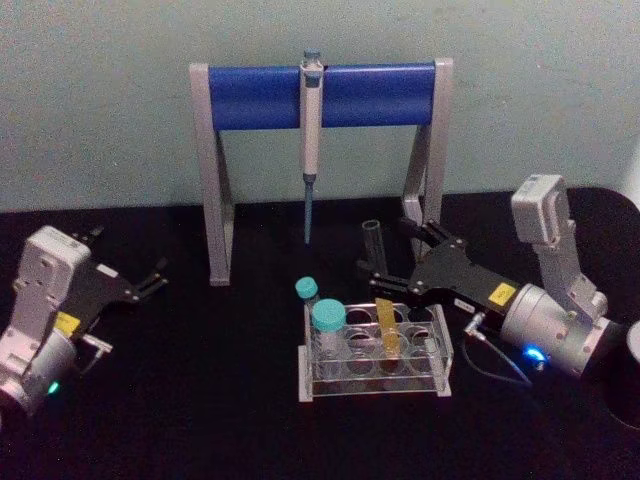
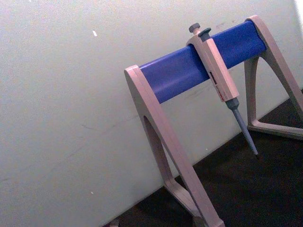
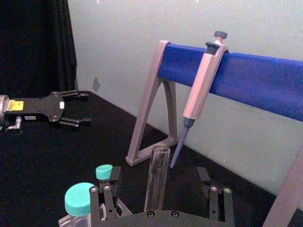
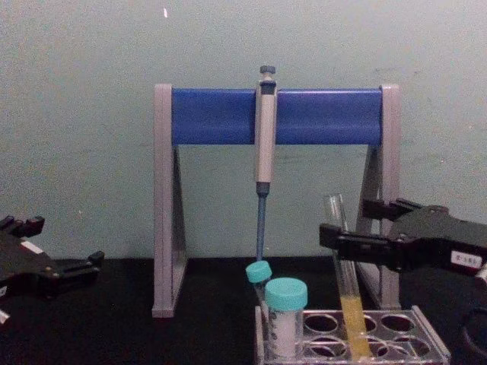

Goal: Pick up the test tube from the test tube rack, shake it, then place it back into the test tube rack.

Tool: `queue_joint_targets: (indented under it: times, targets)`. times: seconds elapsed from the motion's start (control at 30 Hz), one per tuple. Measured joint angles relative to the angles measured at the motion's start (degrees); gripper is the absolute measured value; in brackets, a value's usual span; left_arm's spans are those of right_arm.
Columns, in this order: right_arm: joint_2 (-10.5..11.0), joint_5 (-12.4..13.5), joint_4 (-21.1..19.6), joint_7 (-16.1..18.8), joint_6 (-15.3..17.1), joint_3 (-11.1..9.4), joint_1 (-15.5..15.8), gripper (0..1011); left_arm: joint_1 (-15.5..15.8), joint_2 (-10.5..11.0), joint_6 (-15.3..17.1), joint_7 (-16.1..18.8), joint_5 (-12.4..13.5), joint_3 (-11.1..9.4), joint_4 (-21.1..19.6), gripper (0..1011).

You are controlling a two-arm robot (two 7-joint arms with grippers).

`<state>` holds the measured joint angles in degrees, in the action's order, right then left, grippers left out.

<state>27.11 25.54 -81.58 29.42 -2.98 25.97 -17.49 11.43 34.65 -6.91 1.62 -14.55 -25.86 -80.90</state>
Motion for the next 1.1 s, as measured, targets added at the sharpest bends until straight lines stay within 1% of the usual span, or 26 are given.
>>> queue_joint_targets:
  times: [0.2,0.3,0.47,0.63,0.87,1.1]
  targets:
    - [-1.0,-1.27,-1.31,-1.71,3.61,0.01,0.1,1000,0.0,0.0,0.0,0.0,0.0,0.0,0.0,1001]
    - [-1.46,-1.98,-1.68,-2.68,4.84,-0.01,0.22,1000,0.0,0.0,0.0,0.0,0.0,0.0,0.0,1001]
    - [-2.08,-2.8,-2.03,-3.74,5.78,-0.3,0.55,1000,0.0,0.0,0.0,0.0,0.0,0.0,0.0,1001]
    - [-2.74,-3.47,-2.42,-4.84,6.5,-1.04,1.16,1000,0.0,0.0,0.0,0.0,0.0,0.0,0.0,1001]
    - [-3.4,-3.52,-2.51,-5.2,7.77,-1.73,1.6,1000,0.0,0.0,0.0,0.0,0.0,0.0,0.0,1001]
    - [-3.63,-3.52,-2.58,-5.23,8.79,-2.02,1.86,1000,0.0,0.0,0.0,0.0,0.0,0.0,0.0,1001]
